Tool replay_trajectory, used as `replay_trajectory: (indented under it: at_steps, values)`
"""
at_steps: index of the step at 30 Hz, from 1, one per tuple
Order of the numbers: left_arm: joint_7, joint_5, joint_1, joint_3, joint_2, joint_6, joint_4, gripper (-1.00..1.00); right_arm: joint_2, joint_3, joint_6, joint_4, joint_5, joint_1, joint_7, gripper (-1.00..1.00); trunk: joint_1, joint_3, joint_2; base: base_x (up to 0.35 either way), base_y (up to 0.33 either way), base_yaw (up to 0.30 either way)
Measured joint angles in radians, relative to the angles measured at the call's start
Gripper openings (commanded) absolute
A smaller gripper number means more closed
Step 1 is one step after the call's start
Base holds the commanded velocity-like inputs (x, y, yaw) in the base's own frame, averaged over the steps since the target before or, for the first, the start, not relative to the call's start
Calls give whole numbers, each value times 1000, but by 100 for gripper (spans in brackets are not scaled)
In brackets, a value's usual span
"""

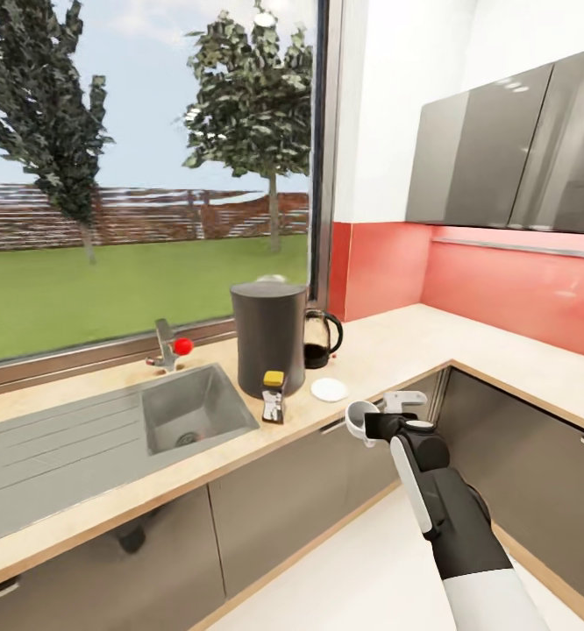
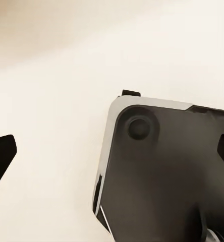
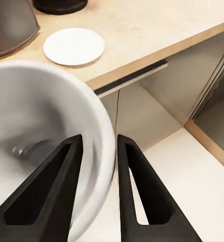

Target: Set up a coffee station on the kitchen countertop: keep the coffee maker on the countertop, move the bottle of coffee from the kitchen shelf to the counter next to the coffee maker, place a paper coffee filter on top of the coffee maker, put the saucer next to the coffee maker with the coffee cup on the saucer, and place the electric kettle next to the coffee maker.

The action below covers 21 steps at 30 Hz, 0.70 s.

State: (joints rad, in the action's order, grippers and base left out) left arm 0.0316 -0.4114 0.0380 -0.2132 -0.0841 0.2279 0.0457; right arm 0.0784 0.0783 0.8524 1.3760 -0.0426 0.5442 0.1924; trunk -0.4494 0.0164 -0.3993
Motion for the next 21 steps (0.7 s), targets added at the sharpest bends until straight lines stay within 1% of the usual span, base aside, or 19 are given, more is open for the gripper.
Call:
replay_trajectory:
  at_steps: [4, 6, 21]
  values:
    - [0, 0, 0, 0, 0, 0, 0, 100, 0, 1, 0, 0, 0, 0, 0, -100, 0, 0, 0, 131, -266, 18]
    - [0, 0, 0, 0, 0, 0, 0, 100, 0, 2, 0, -1, 0, 0, 0, -100, 0, 0, 0, 129, -267, 158]
    - [0, 0, 0, 2, 1, 0, 0, 100, 2, 4, 0, -4, 0, 0, 0, -100, 0, 0, 0, 128, -267, 268]
